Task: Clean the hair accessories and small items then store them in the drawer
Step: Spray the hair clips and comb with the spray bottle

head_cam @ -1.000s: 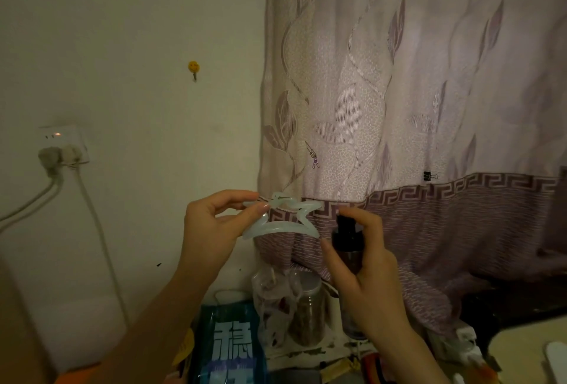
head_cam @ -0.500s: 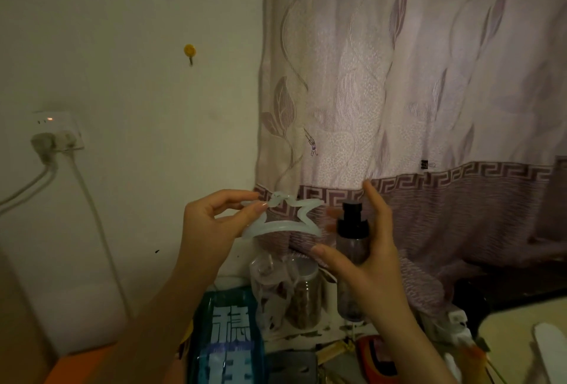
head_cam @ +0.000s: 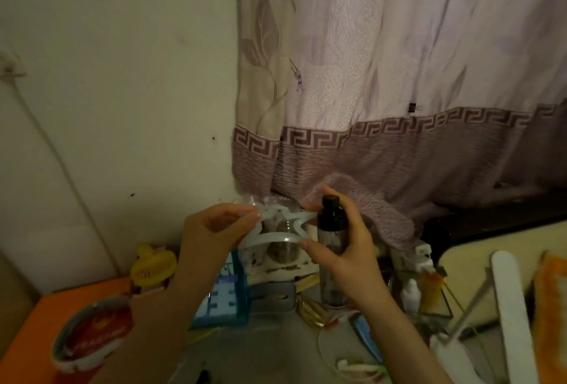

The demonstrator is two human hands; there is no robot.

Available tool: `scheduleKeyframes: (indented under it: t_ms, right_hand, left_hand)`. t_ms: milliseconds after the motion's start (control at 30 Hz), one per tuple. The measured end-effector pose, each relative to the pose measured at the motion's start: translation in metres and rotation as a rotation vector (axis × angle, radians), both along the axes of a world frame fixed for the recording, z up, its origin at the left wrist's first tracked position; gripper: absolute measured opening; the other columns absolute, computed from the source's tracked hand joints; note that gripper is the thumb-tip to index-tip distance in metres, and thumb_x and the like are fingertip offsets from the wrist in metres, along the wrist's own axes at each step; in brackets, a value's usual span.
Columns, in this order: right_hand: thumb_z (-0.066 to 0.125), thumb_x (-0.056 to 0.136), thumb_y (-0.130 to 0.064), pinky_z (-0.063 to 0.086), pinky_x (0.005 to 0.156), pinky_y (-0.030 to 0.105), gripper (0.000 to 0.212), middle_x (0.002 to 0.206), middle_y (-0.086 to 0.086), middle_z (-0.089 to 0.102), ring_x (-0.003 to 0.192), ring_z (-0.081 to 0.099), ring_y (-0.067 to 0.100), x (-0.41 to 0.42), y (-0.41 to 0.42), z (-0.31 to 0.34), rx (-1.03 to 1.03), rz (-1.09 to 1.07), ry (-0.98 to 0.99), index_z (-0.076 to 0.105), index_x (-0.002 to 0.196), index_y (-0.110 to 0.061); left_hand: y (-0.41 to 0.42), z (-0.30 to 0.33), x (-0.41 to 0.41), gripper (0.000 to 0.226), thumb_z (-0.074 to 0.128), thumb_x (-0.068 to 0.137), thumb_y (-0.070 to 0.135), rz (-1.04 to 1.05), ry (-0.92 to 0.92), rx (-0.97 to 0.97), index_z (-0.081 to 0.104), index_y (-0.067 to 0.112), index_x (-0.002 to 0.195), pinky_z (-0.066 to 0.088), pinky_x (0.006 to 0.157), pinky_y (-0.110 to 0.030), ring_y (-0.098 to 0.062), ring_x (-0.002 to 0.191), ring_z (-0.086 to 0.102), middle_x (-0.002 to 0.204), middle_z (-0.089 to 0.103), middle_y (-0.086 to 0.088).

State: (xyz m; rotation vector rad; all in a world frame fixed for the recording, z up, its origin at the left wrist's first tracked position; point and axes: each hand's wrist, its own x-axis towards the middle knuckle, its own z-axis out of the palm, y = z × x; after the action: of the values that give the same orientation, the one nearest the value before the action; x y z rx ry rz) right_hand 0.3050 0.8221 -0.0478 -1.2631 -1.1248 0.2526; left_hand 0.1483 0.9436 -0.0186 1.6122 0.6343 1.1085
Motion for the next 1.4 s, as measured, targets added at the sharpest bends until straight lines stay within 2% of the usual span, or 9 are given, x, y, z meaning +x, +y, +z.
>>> scheduleKeyframes:
  t_ms: [133,233,300,500,667,900,1033,1233,1400]
  right_hand:
    - [0.075,0.077,0.0,0.05,0.093,0.025,0.07,0.117,-0.01,0.064,0.111,0.06,0.009,0.0,-0.004,-0.03,-0.047,-0.015,0.074,0.045,0.132,-0.03]
    - [0.073,0.078,0.003,0.053,0.089,0.032,0.069,0.118,-0.009,0.064,0.107,0.064,0.016,0.001,-0.007,-0.054,-0.096,-0.013,0.131,0.044,0.134,-0.025]
    - [0.072,0.078,0.004,0.053,0.088,0.029,0.067,0.117,-0.008,0.065,0.104,0.065,0.018,0.001,-0.01,-0.071,-0.134,-0.018,0.179,0.045,0.131,-0.027]
    - [0.071,0.08,0.002,0.053,0.088,0.026,0.064,0.117,-0.004,0.063,0.107,0.064,0.014,0.0,-0.028,-0.127,-0.237,-0.088,0.301,0.044,0.131,-0.025]
    - [0.07,0.079,0.005,0.057,0.084,0.032,0.064,0.117,-0.005,0.062,0.096,0.068,0.011,0.002,-0.042,-0.177,-0.352,-0.163,0.401,0.045,0.124,-0.032]
    - [0.072,0.079,0.002,0.057,0.081,0.026,0.066,0.12,-0.002,0.062,0.095,0.069,0.009,0.006,-0.054,-0.242,-0.475,-0.284,0.479,0.043,0.121,-0.039]
    - [0.07,0.079,0.007,0.055,0.081,0.02,0.07,0.126,0.003,0.059,0.107,0.065,0.02,0.013,-0.057,-0.28,-0.521,-0.37,0.478,0.043,0.124,-0.04]
    - [0.069,0.068,-0.027,0.054,0.089,0.048,0.069,0.122,-0.004,0.062,0.108,0.064,0.019,0.021,-0.056,-0.328,-0.627,-0.46,0.503,0.042,0.126,-0.053]
    - [0.074,0.074,-0.032,0.052,0.092,0.041,0.067,0.122,-0.004,0.06,0.11,0.06,0.011,0.019,-0.053,-0.351,-0.705,-0.478,0.526,0.043,0.134,-0.032]
  left_hand:
    - [-0.005,-0.03,0.002,0.015,0.069,0.073,0.013,-0.034,-0.015,-0.165,0.072,0.015,0.088,0.059,0.071,-0.033,-0.025,0.083,0.07,0.084,0.075,-0.006]
    - [-0.009,-0.053,0.007,0.016,0.07,0.077,0.007,0.014,0.018,-0.201,0.072,0.02,0.086,0.056,0.066,-0.016,-0.006,0.078,0.069,0.079,0.074,0.007]
    - [-0.011,-0.07,0.011,0.018,0.069,0.08,0.005,0.035,0.072,-0.213,0.072,0.021,0.088,0.051,0.062,-0.008,0.004,0.076,0.066,0.08,0.072,0.012]
    - [-0.013,-0.135,0.023,0.015,0.072,0.078,0.012,0.02,0.224,-0.288,0.074,0.026,0.084,0.054,0.064,-0.02,-0.006,0.081,0.067,0.084,0.074,0.009]
    - [-0.022,-0.185,0.04,0.016,0.072,0.077,0.009,0.007,0.324,-0.298,0.073,0.022,0.085,0.053,0.063,-0.015,-0.006,0.08,0.067,0.088,0.072,0.004]
    - [-0.03,-0.255,0.065,0.015,0.073,0.077,0.006,-0.033,0.408,-0.542,0.072,0.02,0.082,0.053,0.06,-0.013,-0.004,0.073,0.068,0.09,0.072,0.001]
    - [-0.029,-0.293,0.086,0.013,0.071,0.078,0.002,-0.04,0.467,-0.603,0.073,0.011,0.087,0.048,0.055,-0.009,-0.001,0.068,0.067,0.09,0.071,-0.003]
    - [-0.017,-0.345,0.11,0.019,0.072,0.075,-0.004,-0.112,0.526,-0.591,0.072,0.001,0.094,0.05,0.057,-0.011,-0.004,0.066,0.068,0.086,0.071,-0.007]
    - [-0.009,-0.379,0.122,0.021,0.074,0.071,-0.005,-0.117,0.546,-0.619,0.073,0.003,0.09,0.052,0.061,-0.013,-0.004,0.066,0.068,0.077,0.072,0.001]
